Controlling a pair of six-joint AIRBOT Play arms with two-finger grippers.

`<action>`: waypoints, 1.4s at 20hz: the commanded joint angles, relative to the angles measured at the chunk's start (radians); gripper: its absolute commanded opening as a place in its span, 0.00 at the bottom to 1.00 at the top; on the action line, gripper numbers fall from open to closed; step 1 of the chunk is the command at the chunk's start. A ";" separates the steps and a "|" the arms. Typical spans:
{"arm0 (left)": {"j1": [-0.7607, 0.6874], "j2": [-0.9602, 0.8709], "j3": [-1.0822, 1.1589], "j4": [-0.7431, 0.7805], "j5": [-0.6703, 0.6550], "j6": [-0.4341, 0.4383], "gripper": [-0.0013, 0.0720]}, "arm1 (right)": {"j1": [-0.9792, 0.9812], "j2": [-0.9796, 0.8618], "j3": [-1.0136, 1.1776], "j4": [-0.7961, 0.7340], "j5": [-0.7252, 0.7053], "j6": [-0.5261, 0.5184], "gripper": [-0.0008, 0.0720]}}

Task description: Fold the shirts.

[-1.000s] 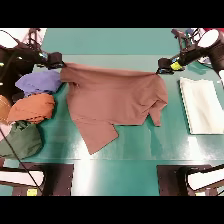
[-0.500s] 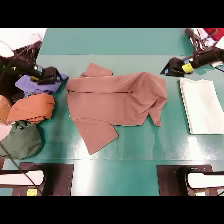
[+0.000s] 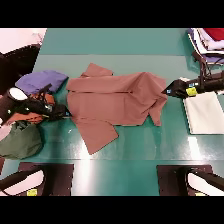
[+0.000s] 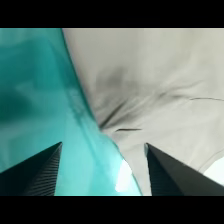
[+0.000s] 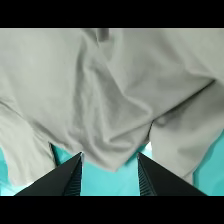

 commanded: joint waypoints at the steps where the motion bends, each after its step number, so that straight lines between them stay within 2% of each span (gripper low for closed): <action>1: -0.021 0.017 -0.111 -0.104 0.129 0.041 0.84 | -0.001 0.064 -0.066 0.006 -0.023 -0.002 0.54; 7: -0.184 0.005 -0.118 -0.104 0.244 0.015 0.84 | -0.001 0.071 -0.066 -0.003 -0.003 -0.002 0.54; 8: -0.182 0.005 -0.113 -0.106 0.240 -0.003 0.67 | -0.001 0.071 -0.066 -0.016 0.010 -0.002 0.54; 9: -0.179 0.005 -0.102 -0.103 0.223 -0.011 0.24 | -0.001 0.071 -0.066 -0.058 0.026 0.005 0.54; 10: -0.180 0.005 -0.081 -0.092 0.206 -0.009 0.06 | -0.001 0.071 -0.066 -0.111 0.043 0.024 0.54; 13: -0.180 0.005 0.005 -0.076 0.130 -0.008 0.05 | -0.001 0.069 -0.067 -0.254 0.106 0.054 0.55; 14: -0.180 0.005 0.030 -0.074 0.116 -0.008 0.05 | -0.001 0.063 -0.072 -0.271 0.118 0.054 0.60; 15: -0.180 0.005 0.050 -0.075 0.116 -0.008 0.05 | -0.001 0.057 -0.092 -0.262 0.121 0.054 0.78; 18: -0.180 0.005 0.064 -0.074 0.120 -0.008 0.05 | 0.032 0.016 -0.212 -0.261 0.085 0.055 0.78; 21: -0.180 0.005 0.064 -0.073 0.119 -0.008 0.05 | 0.112 -0.036 -0.312 -0.255 -0.041 0.071 0.78; 26: -0.180 0.005 0.064 -0.073 0.120 -0.008 0.05 | 0.201 -0.146 -0.286 -0.267 -0.151 0.133 0.76; 27: -0.180 0.005 0.064 -0.073 0.120 -0.008 0.05 | 0.201 -0.157 -0.267 -0.267 -0.156 0.137 0.69; 28: -0.180 0.005 0.064 -0.073 0.120 -0.008 0.05 | 0.201 -0.163 -0.248 -0.267 -0.156 0.137 0.68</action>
